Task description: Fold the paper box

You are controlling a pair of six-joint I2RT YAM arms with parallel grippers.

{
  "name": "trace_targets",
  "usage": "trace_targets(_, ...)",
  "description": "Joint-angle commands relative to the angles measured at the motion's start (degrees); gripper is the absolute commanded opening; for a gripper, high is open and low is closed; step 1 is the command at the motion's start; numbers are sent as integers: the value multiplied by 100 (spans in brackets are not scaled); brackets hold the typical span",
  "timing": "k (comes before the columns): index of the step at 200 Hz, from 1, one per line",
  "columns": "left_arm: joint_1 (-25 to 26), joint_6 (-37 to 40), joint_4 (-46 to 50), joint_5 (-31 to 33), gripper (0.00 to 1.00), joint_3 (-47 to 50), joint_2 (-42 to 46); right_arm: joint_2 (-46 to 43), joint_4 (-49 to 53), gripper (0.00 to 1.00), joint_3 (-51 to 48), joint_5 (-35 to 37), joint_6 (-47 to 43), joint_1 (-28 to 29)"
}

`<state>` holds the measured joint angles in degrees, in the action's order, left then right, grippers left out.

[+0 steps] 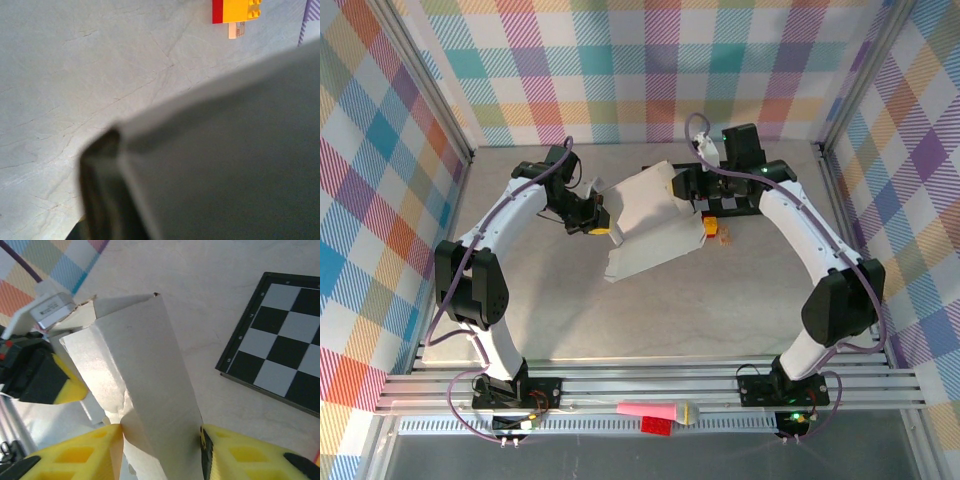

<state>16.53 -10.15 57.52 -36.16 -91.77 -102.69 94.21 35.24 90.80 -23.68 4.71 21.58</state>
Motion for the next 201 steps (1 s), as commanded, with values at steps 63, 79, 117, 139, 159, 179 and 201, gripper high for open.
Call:
trace_targets(63,245,84,44,-40,0,-271,236,387,509,16,312,3328,-158,1126)
trace_targets(79,288,50,62,19,0,-293,218,546,692,6,423,4011,-66,1294)
trace_targets(117,359,23,92,126,0,-332,209,1108,1658,0,1102,5621,518,1612)
trace_targets(139,394,-4,75,161,0,-339,211,1299,1986,0,1365,6059,832,1774)
trace_targets(159,420,-13,55,197,0,-332,201,1301,1926,0,1361,5795,910,1797)
trace_targets(179,430,-22,75,223,0,-342,174,1353,1943,2,1447,5600,878,1805)
trace_targets(201,438,-22,72,241,0,-359,171,1448,2004,8,1566,5543,799,1802)
